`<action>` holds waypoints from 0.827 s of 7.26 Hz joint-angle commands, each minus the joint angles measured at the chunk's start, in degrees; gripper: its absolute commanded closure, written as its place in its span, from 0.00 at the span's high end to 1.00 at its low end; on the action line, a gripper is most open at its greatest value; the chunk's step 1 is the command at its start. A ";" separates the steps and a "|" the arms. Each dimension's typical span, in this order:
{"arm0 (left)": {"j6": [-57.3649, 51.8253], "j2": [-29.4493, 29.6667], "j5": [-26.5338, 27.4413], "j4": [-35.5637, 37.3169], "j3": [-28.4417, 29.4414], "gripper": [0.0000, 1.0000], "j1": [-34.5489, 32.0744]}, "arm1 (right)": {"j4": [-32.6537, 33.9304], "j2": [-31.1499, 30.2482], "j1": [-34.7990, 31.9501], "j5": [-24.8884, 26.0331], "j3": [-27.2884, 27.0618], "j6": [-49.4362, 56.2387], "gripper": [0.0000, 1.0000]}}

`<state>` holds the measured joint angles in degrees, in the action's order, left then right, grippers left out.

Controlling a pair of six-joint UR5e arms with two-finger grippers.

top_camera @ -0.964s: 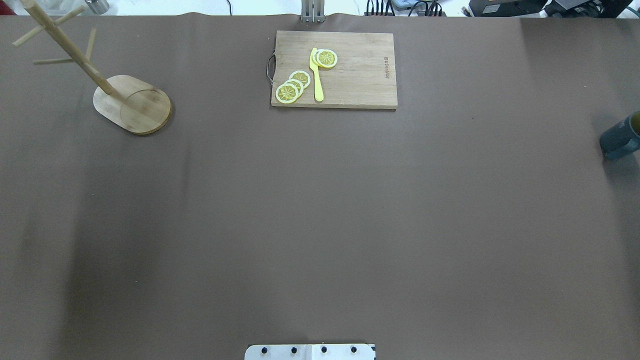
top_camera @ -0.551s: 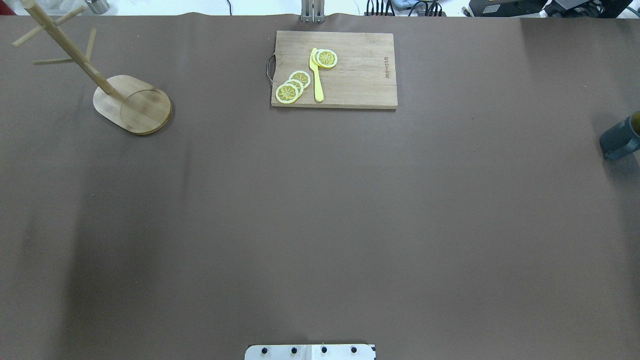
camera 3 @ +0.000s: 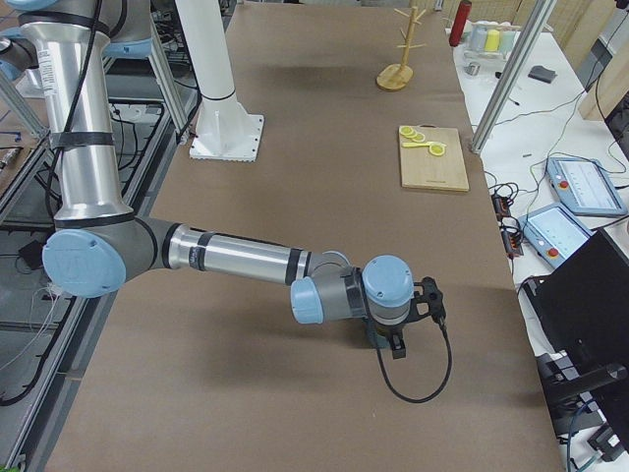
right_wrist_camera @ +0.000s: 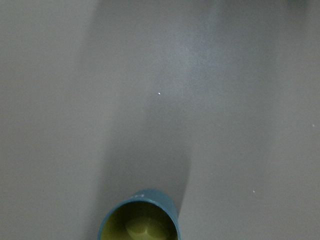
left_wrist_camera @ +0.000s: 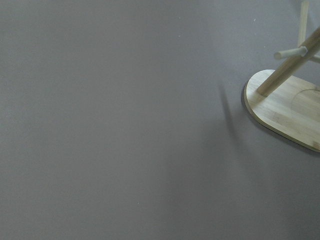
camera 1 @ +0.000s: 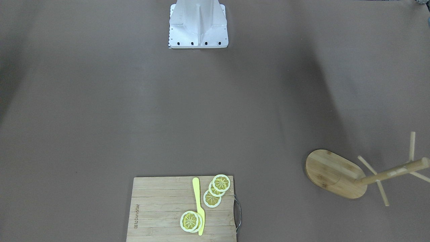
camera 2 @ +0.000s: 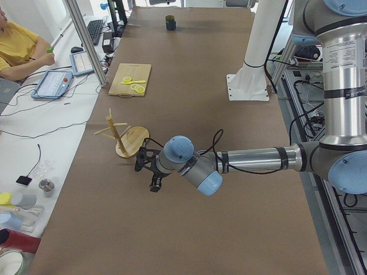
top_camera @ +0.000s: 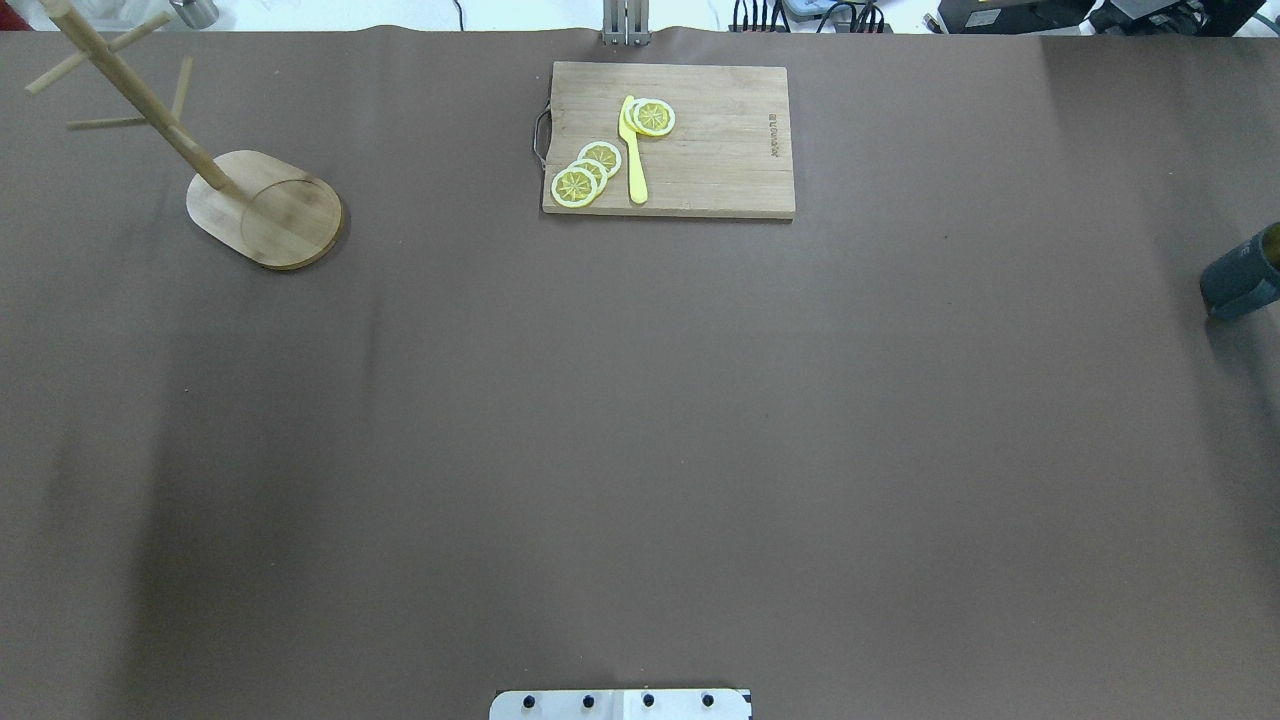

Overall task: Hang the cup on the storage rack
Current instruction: 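Grasp the blue mug by its rim with the right gripper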

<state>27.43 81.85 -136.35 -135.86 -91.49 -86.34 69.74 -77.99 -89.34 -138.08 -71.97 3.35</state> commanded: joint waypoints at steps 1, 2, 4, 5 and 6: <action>0.61 0.33 -0.05 -0.02 0.00 0.98 0.03 | 0.04 3.72 6.79 5.77 3.32 -3.85 1.00; 0.70 0.51 -0.05 -0.02 0.09 0.98 0.03 | -0.04 3.64 8.73 5.89 3.50 -7.10 1.00; 0.70 0.86 -0.05 -0.02 0.00 0.98 0.03 | -0.13 2.33 8.75 5.37 3.77 -6.61 0.98; 0.87 0.86 -0.14 -0.02 0.00 0.98 0.03 | -0.13 1.71 8.57 5.71 3.15 -6.43 0.97; 2.18 0.86 -0.23 -0.11 -0.17 0.98 0.03 | -0.13 1.10 8.31 5.71 3.06 -6.25 0.94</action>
<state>28.55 82.65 -136.48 -135.90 -91.54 -86.31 69.63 -76.09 -80.79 -132.43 -68.60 -3.09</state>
